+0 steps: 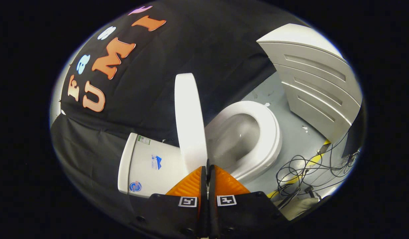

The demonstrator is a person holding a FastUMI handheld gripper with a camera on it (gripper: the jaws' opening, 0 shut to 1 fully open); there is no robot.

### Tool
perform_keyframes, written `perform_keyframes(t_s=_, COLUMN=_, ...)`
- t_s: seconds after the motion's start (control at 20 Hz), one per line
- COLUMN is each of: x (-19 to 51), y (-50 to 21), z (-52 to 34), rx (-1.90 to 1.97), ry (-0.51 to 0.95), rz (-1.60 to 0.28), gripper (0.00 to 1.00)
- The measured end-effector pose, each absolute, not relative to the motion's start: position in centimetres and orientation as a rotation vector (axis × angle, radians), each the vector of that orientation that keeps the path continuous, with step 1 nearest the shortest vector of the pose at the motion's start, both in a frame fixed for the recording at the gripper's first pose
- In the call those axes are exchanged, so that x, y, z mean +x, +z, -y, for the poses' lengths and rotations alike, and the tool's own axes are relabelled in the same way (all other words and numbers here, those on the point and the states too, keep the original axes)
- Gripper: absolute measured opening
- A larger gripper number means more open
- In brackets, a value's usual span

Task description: Open the toilet lid.

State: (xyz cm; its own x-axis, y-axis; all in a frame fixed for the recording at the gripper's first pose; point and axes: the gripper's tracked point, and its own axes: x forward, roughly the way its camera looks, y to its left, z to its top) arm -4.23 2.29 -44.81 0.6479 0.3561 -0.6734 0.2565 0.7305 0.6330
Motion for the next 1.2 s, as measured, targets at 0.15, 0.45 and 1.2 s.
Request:
perform_keyframes(t_s=0.15, x=-4.3, y=-43.6, z=-3.7, rx=0.707, ry=0.078, rz=-0.873, gripper=0.08)
perform_keyframes(t_s=0.45, x=-4.2, y=-40.3, z=-7.9, rx=0.592, ry=0.115, rz=-0.842, gripper=0.08)
perform_keyframes(t_s=1.2, x=-4.8, y=-35.9, z=-18.5, rx=0.323, ry=0.241, rz=-0.773, gripper=0.08)
